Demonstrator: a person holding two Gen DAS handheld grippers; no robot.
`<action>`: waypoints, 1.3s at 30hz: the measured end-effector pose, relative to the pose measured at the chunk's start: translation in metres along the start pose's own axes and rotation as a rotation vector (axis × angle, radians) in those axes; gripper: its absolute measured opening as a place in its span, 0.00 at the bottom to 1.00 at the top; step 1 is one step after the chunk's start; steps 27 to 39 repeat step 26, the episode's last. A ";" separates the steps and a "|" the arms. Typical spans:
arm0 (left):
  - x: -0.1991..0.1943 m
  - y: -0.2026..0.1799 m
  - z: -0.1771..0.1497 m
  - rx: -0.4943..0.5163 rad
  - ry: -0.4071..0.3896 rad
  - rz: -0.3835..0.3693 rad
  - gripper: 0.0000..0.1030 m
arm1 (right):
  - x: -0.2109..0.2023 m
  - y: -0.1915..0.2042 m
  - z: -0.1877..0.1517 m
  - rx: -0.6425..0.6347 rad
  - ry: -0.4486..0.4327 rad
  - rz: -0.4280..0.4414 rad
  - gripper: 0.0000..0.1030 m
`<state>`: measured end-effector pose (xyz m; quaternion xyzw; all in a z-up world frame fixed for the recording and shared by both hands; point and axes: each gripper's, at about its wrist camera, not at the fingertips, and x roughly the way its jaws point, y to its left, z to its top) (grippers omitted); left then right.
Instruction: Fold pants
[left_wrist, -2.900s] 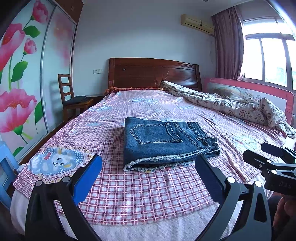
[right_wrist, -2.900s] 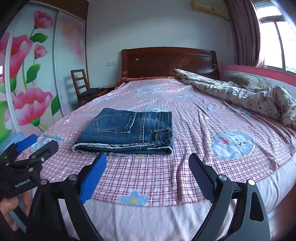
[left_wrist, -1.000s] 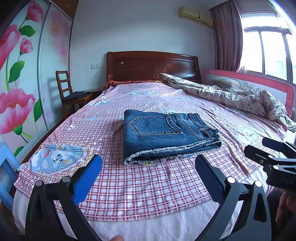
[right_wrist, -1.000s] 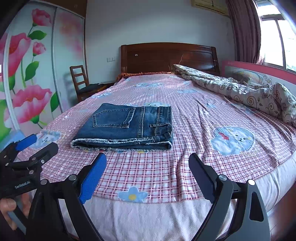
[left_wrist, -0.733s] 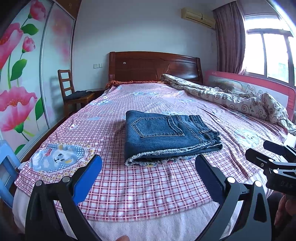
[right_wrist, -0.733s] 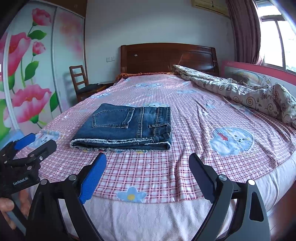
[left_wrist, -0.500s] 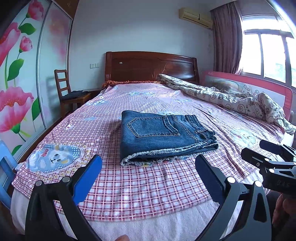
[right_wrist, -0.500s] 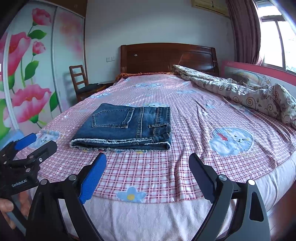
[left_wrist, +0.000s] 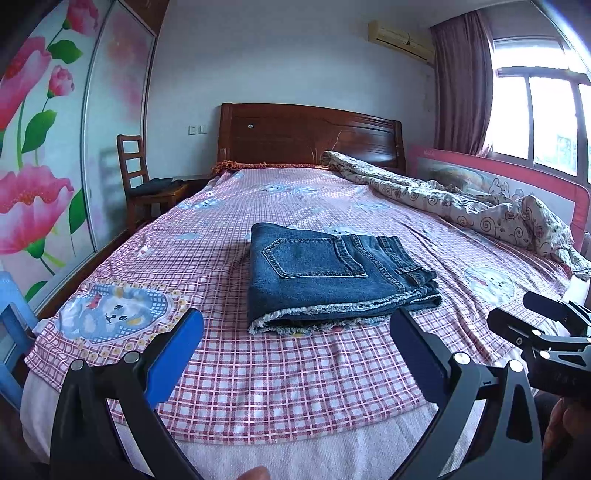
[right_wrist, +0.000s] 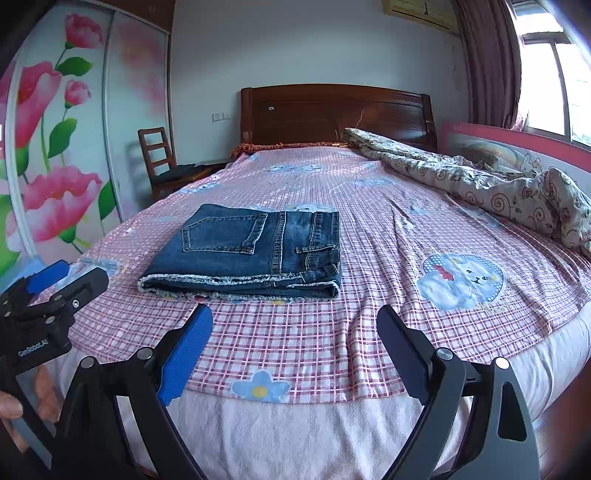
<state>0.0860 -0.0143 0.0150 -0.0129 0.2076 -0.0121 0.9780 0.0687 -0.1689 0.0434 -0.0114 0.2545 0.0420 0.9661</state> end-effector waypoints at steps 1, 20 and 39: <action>0.000 -0.001 0.000 0.006 0.000 0.042 0.98 | 0.000 0.000 0.000 -0.001 0.000 0.000 0.87; -0.004 -0.007 0.003 0.003 -0.029 0.017 0.98 | -0.002 -0.003 0.001 0.001 -0.002 -0.006 0.87; 0.001 0.000 -0.008 -0.033 -0.006 -0.028 0.98 | -0.003 -0.006 0.003 0.016 -0.007 -0.004 0.87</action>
